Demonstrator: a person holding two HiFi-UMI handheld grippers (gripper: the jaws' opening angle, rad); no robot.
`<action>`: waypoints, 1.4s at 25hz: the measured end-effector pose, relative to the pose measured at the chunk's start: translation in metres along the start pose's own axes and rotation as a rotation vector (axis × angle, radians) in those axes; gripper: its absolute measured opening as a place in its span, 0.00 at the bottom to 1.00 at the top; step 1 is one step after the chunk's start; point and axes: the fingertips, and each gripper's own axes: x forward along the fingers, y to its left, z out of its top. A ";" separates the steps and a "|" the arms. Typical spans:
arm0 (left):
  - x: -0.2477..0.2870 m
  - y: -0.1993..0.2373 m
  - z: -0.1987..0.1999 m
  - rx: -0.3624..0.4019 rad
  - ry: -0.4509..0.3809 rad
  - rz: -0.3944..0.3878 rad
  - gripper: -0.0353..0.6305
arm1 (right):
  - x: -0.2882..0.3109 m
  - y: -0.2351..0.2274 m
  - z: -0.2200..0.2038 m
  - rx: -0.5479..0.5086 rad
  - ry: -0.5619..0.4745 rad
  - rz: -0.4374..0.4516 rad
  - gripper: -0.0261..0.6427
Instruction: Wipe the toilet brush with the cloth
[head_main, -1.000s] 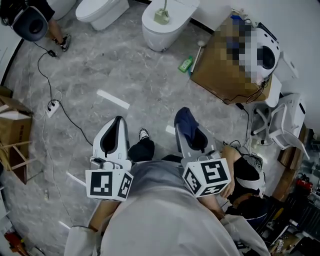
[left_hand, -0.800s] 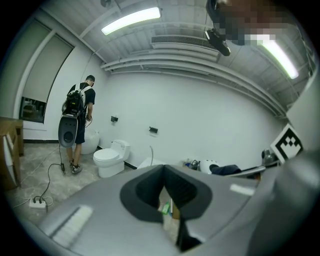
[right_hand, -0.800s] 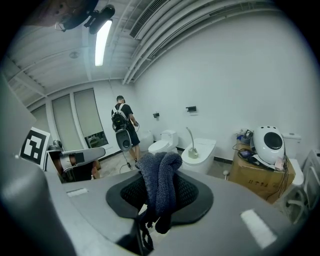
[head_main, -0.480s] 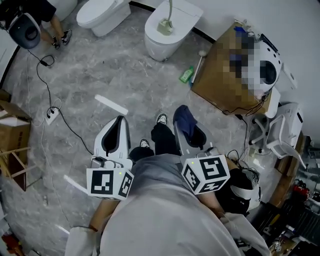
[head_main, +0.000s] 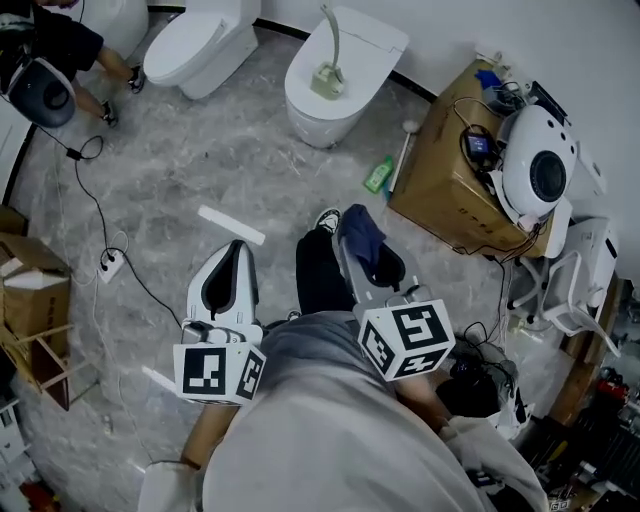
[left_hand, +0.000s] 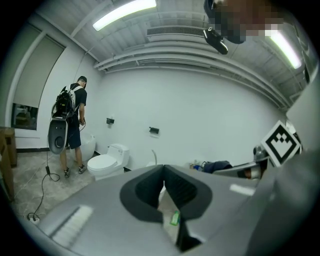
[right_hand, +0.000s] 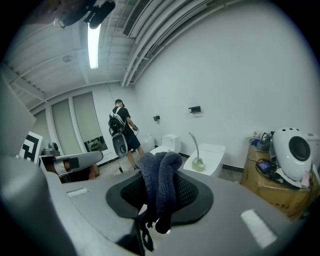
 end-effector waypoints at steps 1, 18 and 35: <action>0.020 0.003 0.005 0.002 0.001 0.002 0.05 | 0.015 -0.013 0.009 0.004 -0.002 -0.003 0.19; 0.351 -0.025 0.073 0.034 0.097 -0.103 0.05 | 0.203 -0.234 0.133 0.121 0.049 -0.060 0.19; 0.486 -0.027 0.078 0.116 0.187 -0.124 0.05 | 0.269 -0.320 0.152 0.239 0.051 -0.076 0.19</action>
